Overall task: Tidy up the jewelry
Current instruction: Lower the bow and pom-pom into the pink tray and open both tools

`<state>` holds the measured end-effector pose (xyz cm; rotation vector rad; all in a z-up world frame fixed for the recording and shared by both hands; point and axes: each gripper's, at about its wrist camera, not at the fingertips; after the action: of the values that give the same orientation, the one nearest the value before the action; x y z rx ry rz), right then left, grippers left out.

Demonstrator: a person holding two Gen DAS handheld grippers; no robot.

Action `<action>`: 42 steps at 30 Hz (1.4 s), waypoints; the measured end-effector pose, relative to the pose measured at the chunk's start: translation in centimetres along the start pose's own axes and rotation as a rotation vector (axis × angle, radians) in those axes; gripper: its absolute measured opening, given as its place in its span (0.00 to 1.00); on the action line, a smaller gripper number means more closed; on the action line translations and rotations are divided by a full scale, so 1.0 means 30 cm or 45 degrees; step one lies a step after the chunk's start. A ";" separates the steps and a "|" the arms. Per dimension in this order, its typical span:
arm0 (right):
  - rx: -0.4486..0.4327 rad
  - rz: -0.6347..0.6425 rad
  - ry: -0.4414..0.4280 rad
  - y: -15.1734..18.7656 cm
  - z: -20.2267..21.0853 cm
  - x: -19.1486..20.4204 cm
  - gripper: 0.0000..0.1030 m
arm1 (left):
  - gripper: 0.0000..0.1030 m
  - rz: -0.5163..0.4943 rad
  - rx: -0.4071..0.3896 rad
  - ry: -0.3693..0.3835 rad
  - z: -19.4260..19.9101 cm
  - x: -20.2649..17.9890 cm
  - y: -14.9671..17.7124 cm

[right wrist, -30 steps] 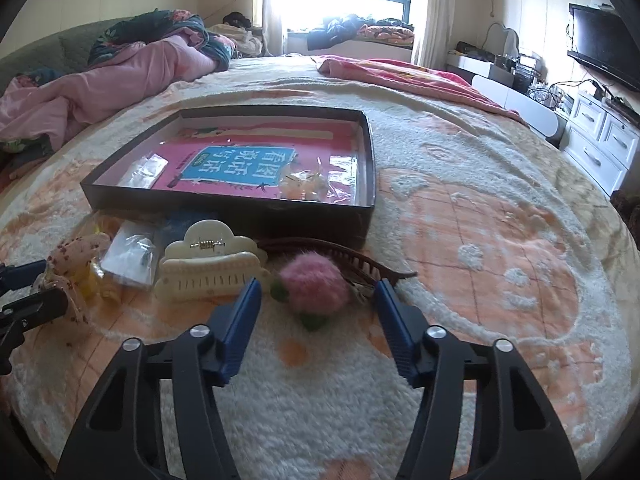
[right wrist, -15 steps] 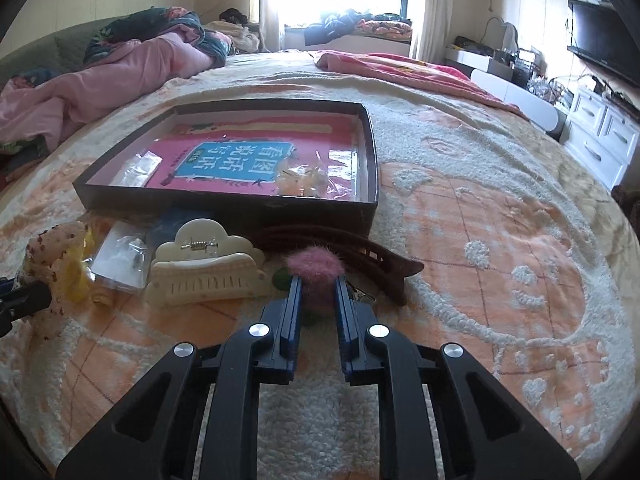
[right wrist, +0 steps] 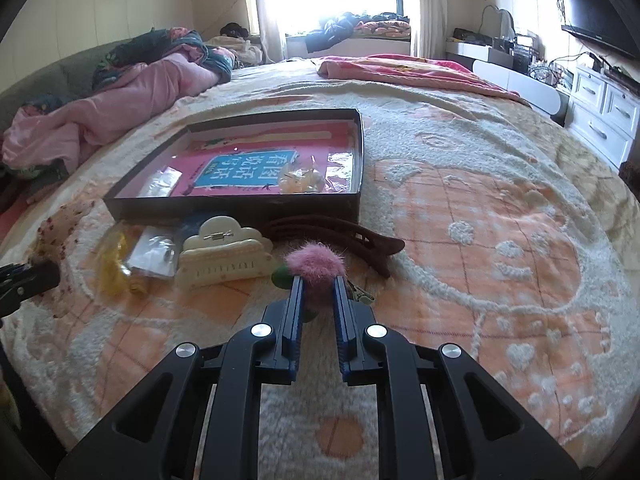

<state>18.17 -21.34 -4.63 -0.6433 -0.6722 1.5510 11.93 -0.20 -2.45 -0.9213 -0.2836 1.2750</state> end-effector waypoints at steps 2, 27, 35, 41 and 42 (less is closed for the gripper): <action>-0.006 0.000 -0.007 0.003 0.020 0.000 0.14 | 0.17 -0.010 -0.003 0.006 -0.005 -0.010 -0.008; -0.135 0.126 -0.138 -0.155 0.080 0.160 0.14 | 0.17 0.009 -0.059 -0.076 -0.098 0.081 -0.158; -0.172 0.149 -0.148 -0.248 0.027 0.182 0.14 | 0.17 0.012 -0.066 -0.087 -0.145 0.107 -0.224; -0.162 0.129 -0.144 -0.293 -0.032 0.172 0.14 | 0.17 0.009 -0.052 -0.084 -0.197 0.109 -0.259; -0.160 0.126 -0.141 -0.302 -0.046 0.168 0.14 | 0.17 0.008 -0.049 -0.083 -0.205 0.111 -0.265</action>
<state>24.85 -15.67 1.06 -0.6973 -0.8373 1.6547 22.47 0.12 -1.54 -0.9148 -0.3575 1.3111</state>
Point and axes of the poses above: each gripper's, at about its wrist camera, not at the fingertips, and z roughly against the way its jaws point, x to its left, y to its underside, and after that the axes turned 6 degrees about y, right-handed
